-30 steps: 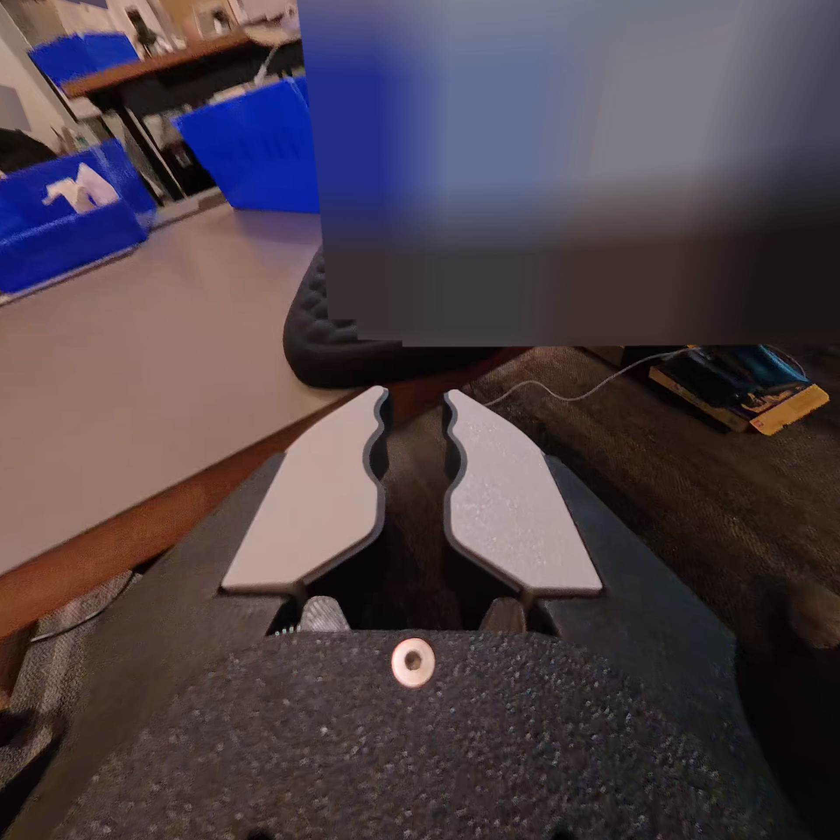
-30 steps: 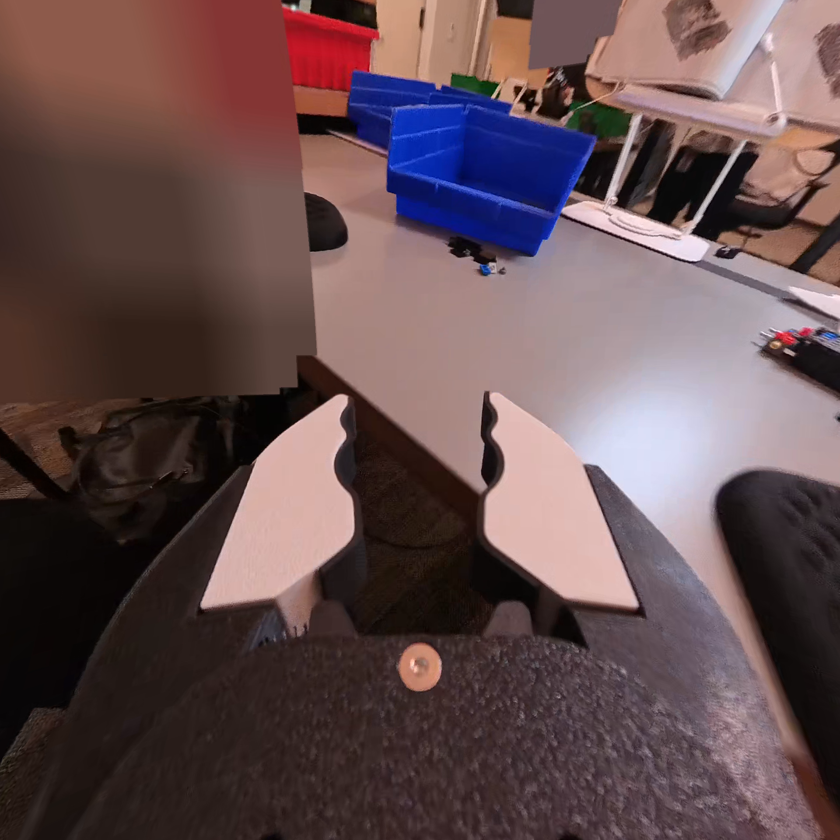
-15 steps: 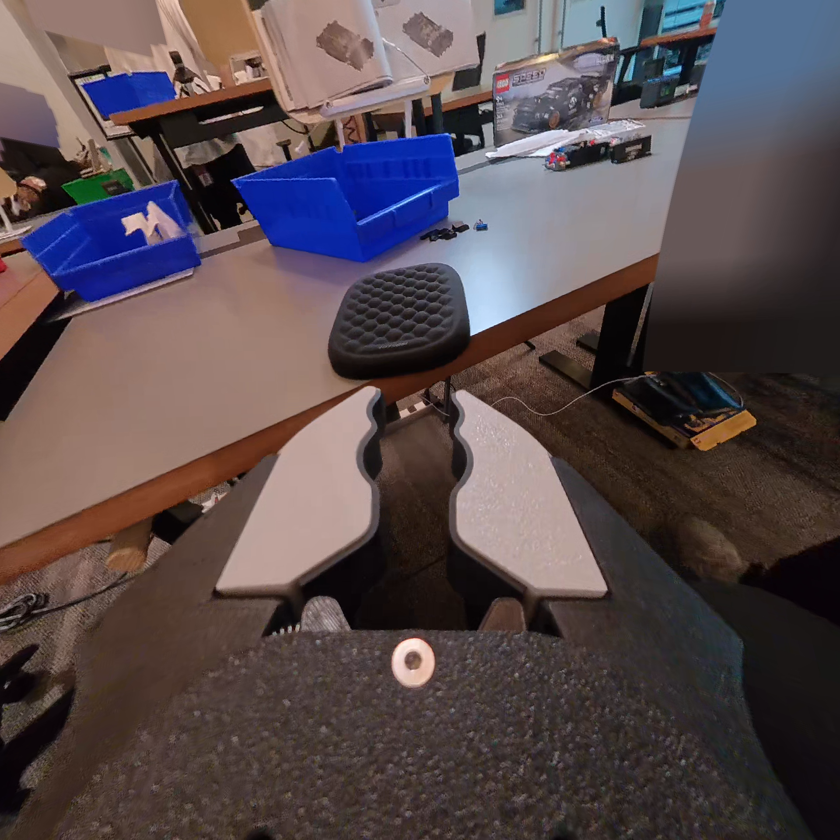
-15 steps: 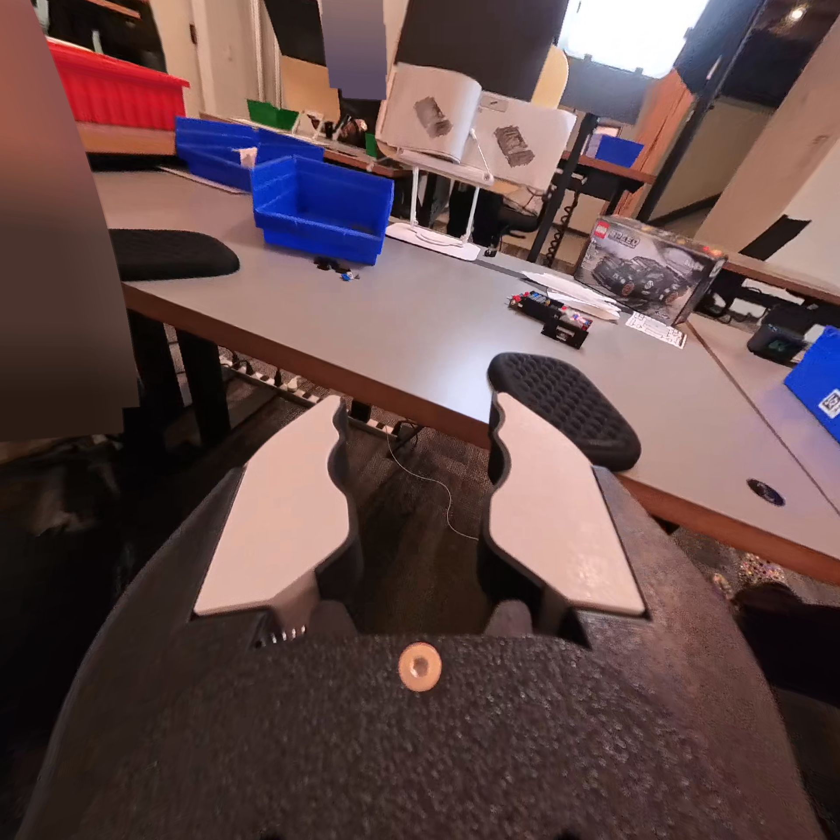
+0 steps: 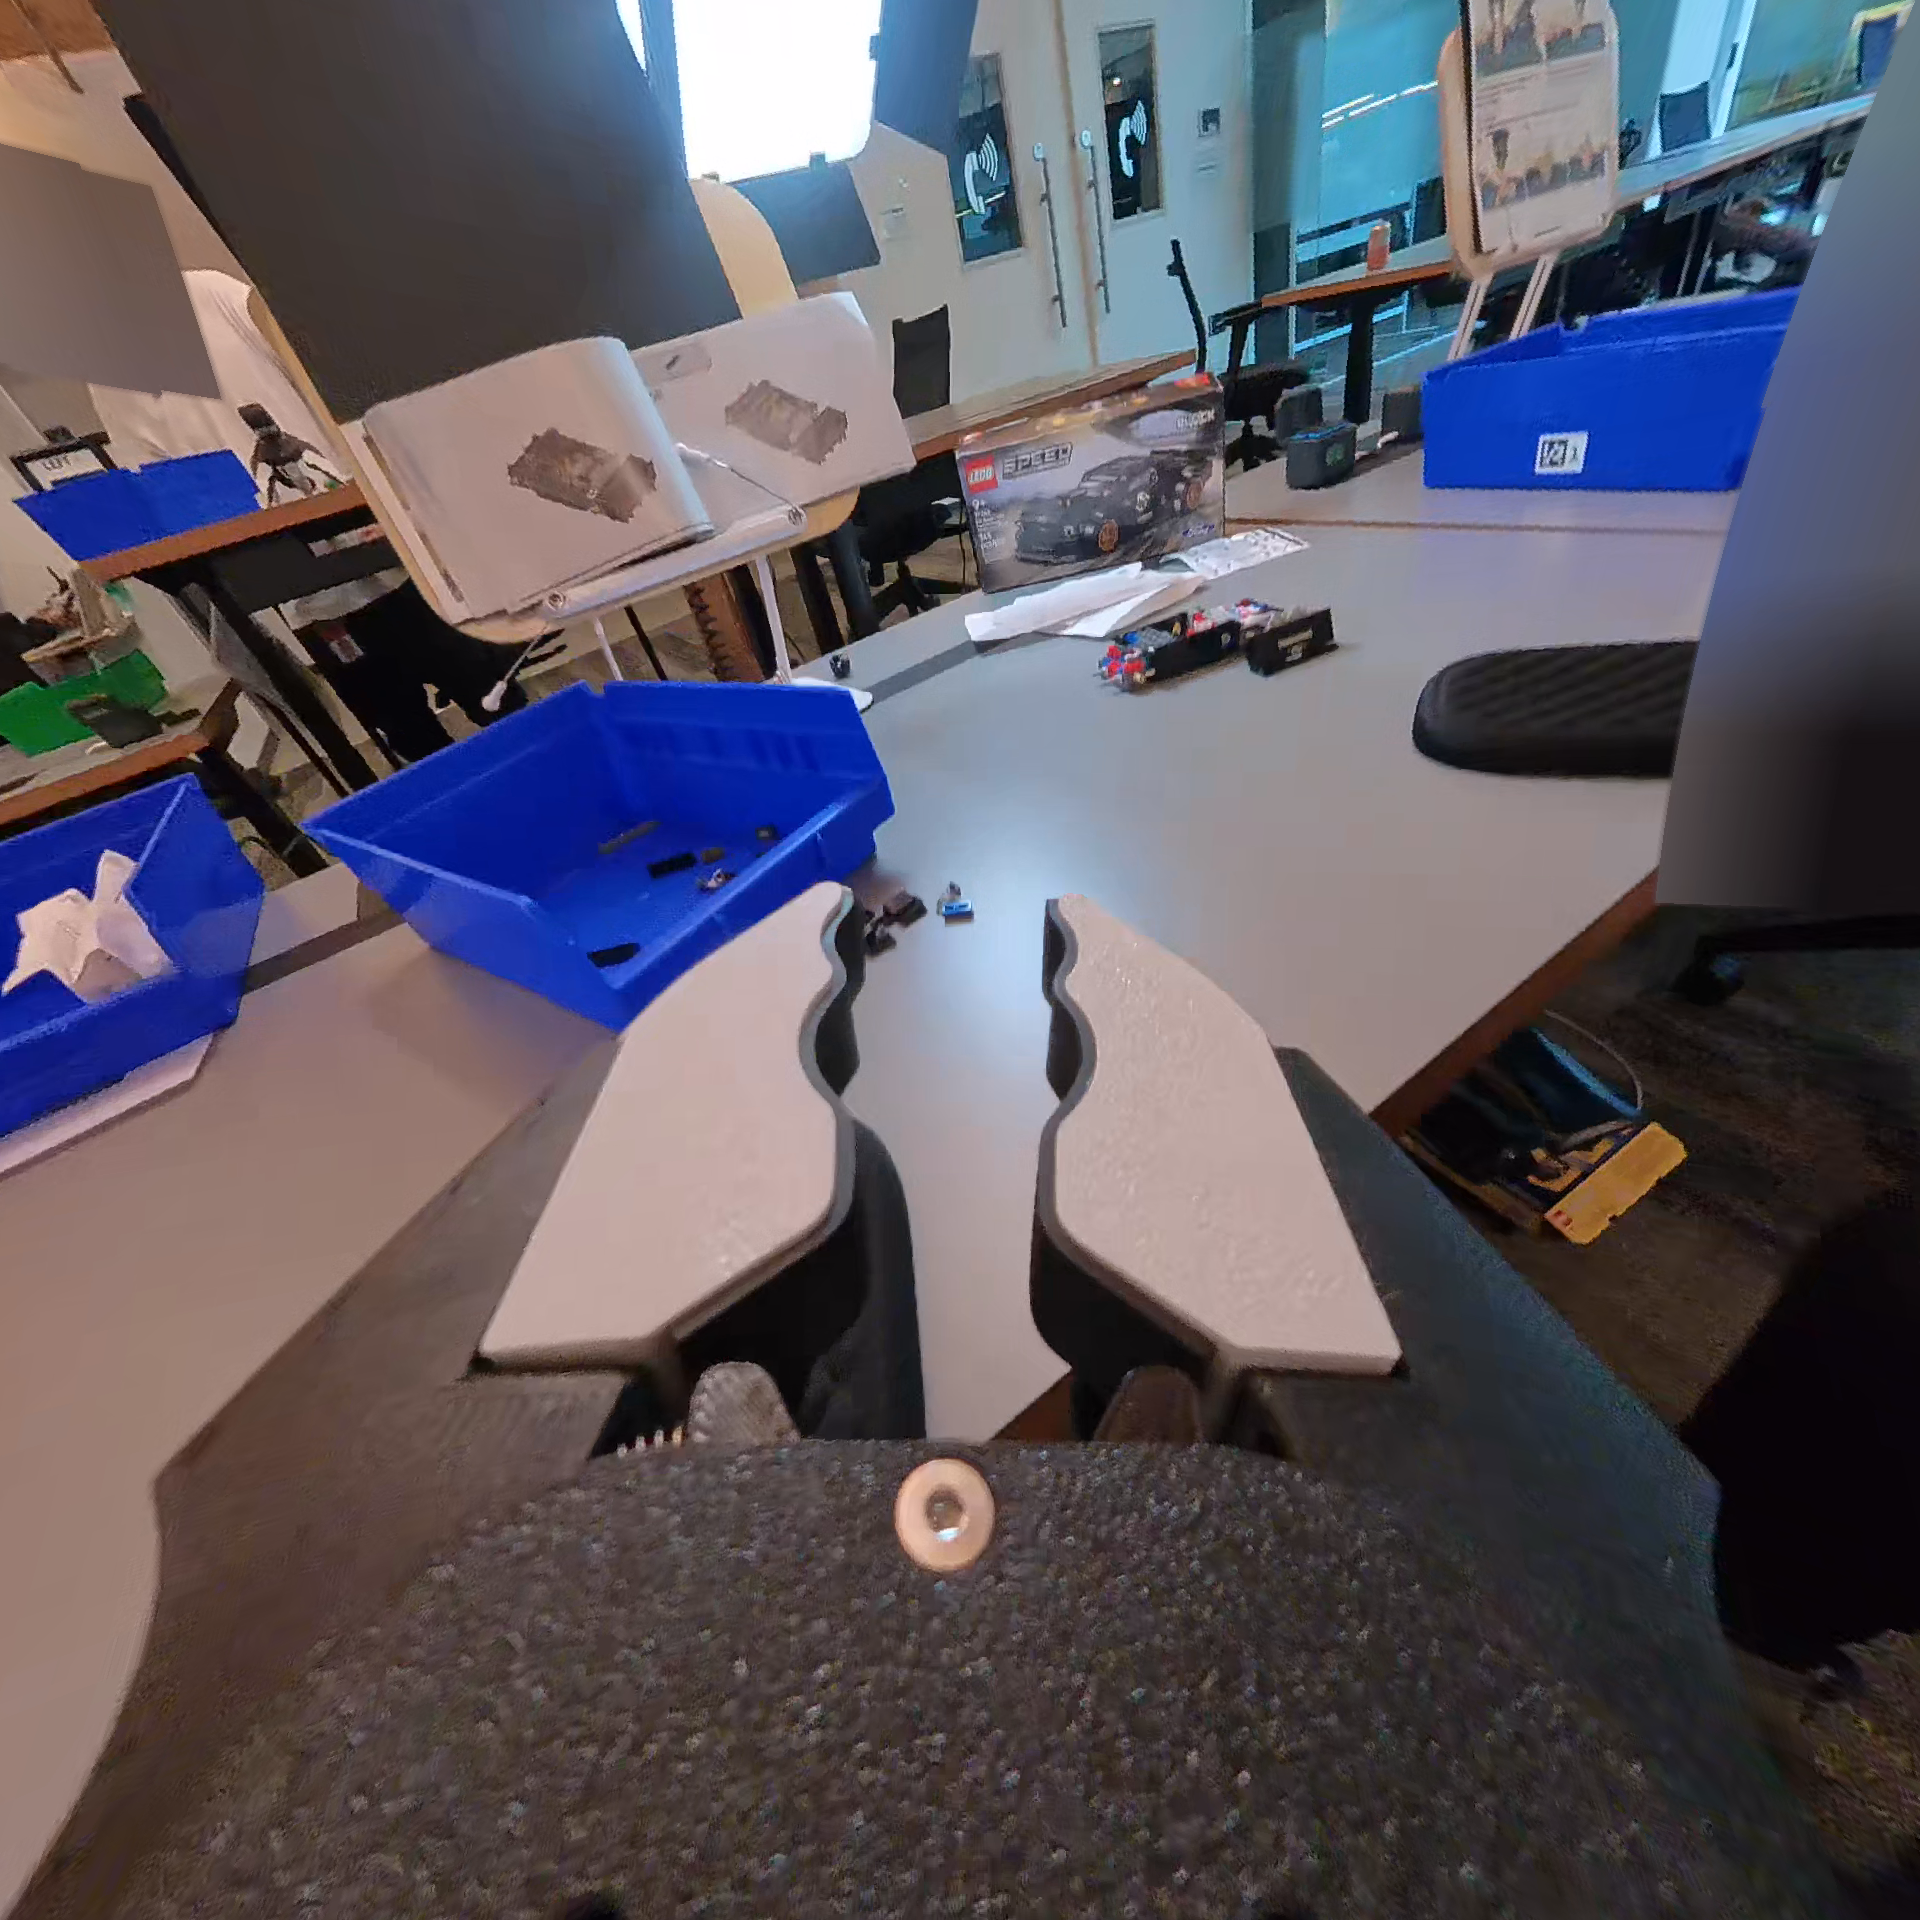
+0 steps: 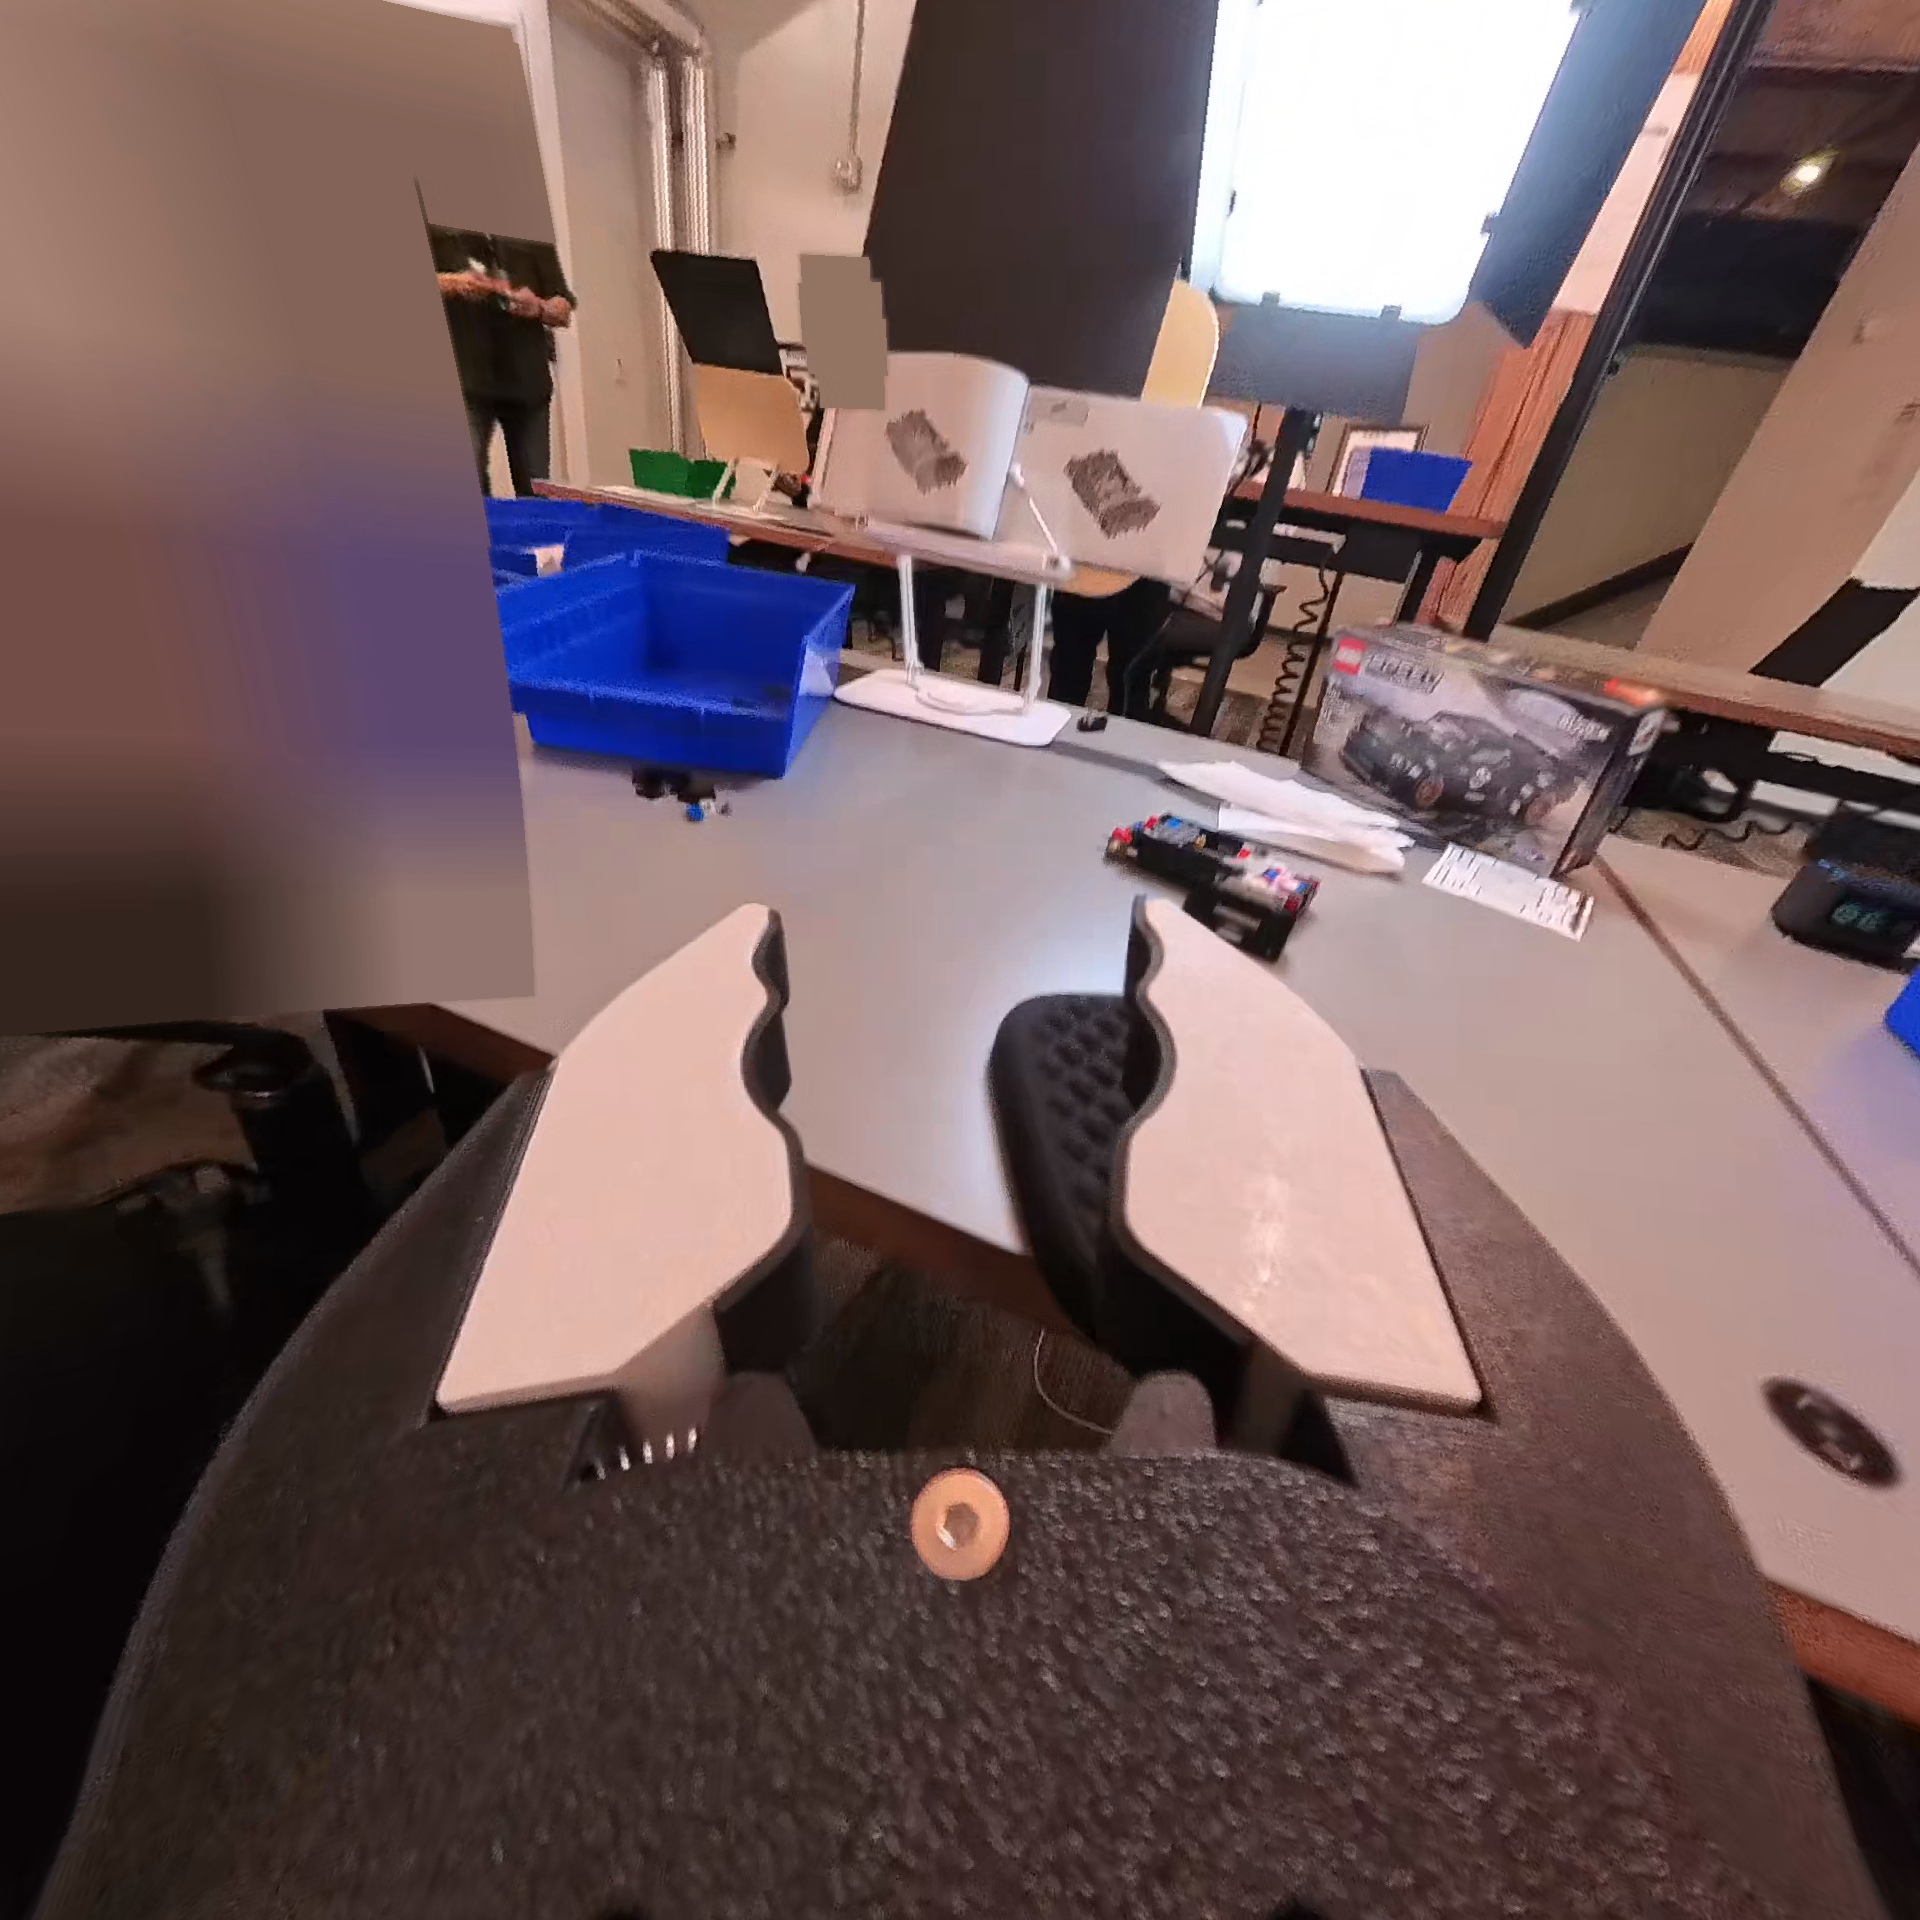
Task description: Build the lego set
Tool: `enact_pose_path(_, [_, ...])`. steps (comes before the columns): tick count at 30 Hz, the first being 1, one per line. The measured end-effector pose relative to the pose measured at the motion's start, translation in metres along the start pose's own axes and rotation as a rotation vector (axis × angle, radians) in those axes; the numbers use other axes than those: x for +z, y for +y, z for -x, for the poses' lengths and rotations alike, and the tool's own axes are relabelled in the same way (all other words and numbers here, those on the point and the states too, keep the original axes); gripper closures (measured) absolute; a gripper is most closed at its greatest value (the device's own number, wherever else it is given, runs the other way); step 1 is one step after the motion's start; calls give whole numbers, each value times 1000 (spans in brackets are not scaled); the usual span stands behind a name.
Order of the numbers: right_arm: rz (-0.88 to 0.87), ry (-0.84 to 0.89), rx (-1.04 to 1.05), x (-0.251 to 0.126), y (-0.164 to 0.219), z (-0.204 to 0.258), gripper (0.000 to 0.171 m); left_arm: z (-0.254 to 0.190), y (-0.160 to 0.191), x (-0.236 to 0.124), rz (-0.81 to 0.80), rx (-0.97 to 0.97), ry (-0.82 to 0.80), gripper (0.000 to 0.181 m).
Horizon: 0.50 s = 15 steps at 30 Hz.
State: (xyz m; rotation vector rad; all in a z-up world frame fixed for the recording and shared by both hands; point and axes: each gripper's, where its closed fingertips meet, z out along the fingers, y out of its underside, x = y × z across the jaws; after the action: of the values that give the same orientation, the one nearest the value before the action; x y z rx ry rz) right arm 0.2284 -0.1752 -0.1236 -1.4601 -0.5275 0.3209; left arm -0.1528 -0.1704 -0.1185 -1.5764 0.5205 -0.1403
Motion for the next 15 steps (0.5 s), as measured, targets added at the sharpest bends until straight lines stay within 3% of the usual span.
enact_pose_path(3, [-12, -28, 6, 5, -28, 1, 109, 3, -13, 0, 3, -20, -13, 148])
enact_pose_path(6, [-5, -88, 19, 24, -37, 12, 109, 5, -1, 2, 31, -55, -13, 148])
enact_pose_path(15, [83, -181, 92, 132, 12, 84, 109, 27, 61, 26, 76, -108, 71, 147])
